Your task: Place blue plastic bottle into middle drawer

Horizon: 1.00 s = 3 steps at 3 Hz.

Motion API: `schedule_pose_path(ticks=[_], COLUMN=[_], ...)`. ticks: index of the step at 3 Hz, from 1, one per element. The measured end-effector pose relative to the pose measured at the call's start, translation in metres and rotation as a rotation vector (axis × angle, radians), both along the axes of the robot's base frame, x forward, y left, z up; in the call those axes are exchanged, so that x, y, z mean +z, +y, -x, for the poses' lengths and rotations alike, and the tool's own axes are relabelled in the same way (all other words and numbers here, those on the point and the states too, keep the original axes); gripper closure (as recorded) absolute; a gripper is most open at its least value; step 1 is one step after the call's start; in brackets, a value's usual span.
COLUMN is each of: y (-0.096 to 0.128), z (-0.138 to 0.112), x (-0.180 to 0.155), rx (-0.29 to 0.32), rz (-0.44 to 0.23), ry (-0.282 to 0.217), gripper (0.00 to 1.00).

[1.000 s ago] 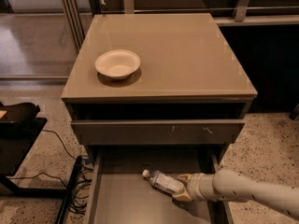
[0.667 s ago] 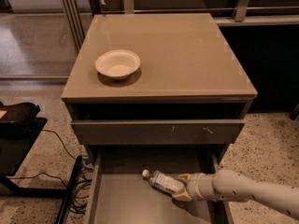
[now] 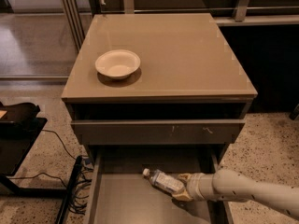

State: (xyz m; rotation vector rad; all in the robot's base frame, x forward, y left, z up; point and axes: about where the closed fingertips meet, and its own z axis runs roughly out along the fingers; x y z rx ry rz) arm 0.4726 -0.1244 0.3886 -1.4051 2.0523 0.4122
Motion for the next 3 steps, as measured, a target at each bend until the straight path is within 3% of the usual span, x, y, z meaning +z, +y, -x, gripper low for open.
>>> schedule_pose_path(ticks=[1, 3], y=[0.0000, 0.0000], z=[0.0000, 0.0000], x=[0.0000, 0.0000], rx=[0.000, 0.000], rz=[0.000, 0.000], ry=[0.000, 0.000], gripper=[0.05, 0.00])
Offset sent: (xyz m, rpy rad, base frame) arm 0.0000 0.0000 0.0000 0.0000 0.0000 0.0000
